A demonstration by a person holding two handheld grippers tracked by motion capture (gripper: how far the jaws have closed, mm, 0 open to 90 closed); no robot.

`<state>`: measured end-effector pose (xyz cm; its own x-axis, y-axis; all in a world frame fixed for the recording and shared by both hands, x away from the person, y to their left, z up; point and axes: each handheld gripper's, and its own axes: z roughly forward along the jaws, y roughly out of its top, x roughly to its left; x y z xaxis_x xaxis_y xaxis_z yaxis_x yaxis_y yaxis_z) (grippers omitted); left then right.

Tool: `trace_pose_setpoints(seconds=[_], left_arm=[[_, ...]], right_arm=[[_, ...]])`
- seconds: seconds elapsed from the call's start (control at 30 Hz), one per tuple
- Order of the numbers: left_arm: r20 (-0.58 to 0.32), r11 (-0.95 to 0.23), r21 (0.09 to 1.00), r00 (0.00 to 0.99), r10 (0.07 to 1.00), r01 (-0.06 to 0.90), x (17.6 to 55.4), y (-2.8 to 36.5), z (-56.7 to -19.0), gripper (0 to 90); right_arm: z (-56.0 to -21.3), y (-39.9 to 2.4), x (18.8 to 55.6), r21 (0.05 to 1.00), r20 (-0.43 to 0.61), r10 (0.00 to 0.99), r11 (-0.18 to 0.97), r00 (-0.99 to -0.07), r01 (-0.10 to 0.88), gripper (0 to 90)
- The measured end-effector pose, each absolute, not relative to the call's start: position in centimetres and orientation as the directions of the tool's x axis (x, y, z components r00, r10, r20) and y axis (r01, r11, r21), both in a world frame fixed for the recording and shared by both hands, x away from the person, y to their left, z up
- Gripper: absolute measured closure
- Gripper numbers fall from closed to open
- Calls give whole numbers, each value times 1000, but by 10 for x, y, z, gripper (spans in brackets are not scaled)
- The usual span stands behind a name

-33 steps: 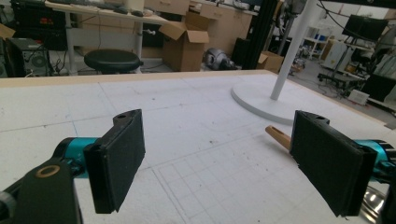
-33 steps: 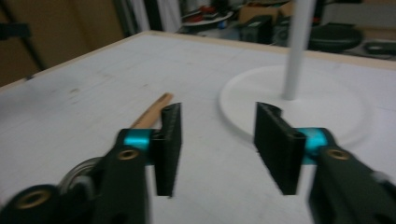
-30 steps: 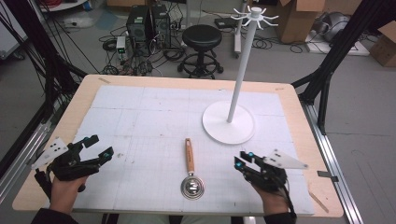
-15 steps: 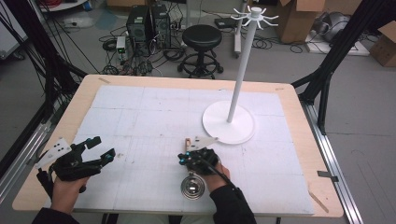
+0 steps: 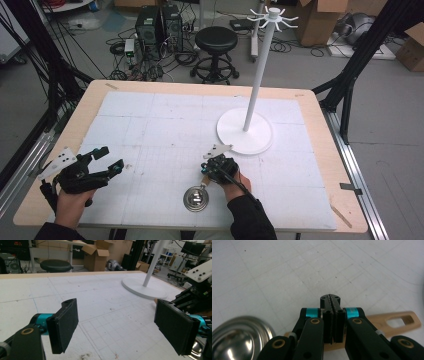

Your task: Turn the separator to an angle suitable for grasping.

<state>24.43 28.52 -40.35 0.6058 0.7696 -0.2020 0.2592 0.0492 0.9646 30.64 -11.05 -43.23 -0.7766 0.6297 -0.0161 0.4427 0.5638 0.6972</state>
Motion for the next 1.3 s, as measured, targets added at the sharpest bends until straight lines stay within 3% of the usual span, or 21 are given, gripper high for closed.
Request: trace_pose_setpoints(seconds=[0.27,0.4,0.63,0.87,1.07,1.3], left_arm=[[-202,49,964,605,770,260,244,285,-404,198],[-208,58,964,601,772,259,244,286,-404,198],[-202,49,965,605,770,259,245,284,-403,198],[-203,51,964,603,772,260,245,286,-404,198],[-205,52,964,604,771,261,245,286,-404,198],[-207,56,964,602,771,260,245,287,-404,198]], right_arm=[[-431,-141,299,737,38,672,481,-740,475,892],[-414,-188,286,814,47,764,344,-644,468,893],[-421,-238,288,820,53,850,263,-524,509,893],[-447,-220,306,774,74,815,316,-574,548,893],[-449,-207,306,763,67,762,377,-644,525,896],[-449,-201,300,754,124,754,351,-646,555,895]])
